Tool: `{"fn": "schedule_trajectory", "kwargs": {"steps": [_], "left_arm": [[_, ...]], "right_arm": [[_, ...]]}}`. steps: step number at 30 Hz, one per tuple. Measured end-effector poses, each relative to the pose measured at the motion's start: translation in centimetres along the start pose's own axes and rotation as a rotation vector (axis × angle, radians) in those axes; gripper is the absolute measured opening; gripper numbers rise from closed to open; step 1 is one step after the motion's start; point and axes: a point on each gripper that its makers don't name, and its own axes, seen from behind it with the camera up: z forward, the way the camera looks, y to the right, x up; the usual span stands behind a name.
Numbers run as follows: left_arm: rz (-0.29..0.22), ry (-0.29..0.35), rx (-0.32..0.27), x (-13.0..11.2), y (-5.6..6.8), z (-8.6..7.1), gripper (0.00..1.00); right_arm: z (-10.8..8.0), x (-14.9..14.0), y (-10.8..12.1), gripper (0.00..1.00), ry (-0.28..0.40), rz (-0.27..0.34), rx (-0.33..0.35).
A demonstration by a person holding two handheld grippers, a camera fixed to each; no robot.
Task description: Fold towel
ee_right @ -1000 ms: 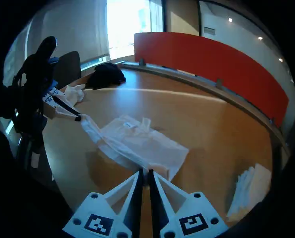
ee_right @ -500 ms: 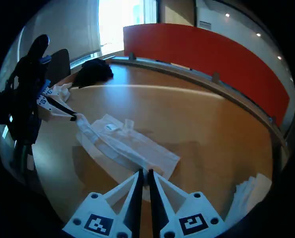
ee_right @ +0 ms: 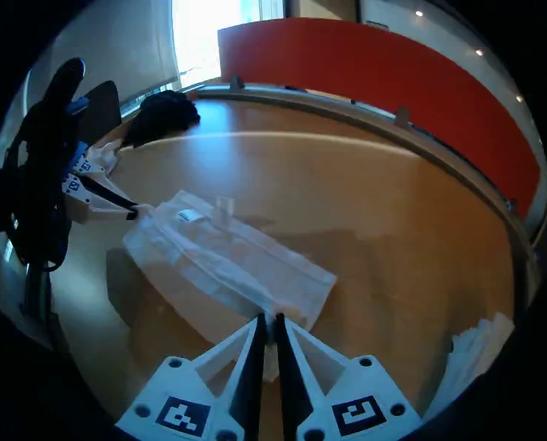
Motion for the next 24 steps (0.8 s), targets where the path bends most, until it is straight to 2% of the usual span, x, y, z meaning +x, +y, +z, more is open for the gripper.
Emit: {"fn": "schedule_trajectory", "kwargs": {"steps": [8,14,20,24], "left_arm": [[-0.011,0.008,0.032,0.7,-1.0,1.7,0.16],[-0.016,0.016,0.059,1.4,-1.9,2.7,0.25],[-0.003,0.014,0.096,1.6,-2.9,3.3,0.37],[0.006,0.012,0.114,1.8,-3.5,3.5,0.5]], "right_arm": [[1.7,0.8,1.1,0.13,-0.004,0.029,-0.019],[2.9,1.3,2.3,0.19,-0.004,0.035,-0.053],[3.7,1.9,3.2,0.28,-0.003,0.018,-0.081],[4.0,2.2,3.8,0.31,-0.002,0.005,-0.098]]}}
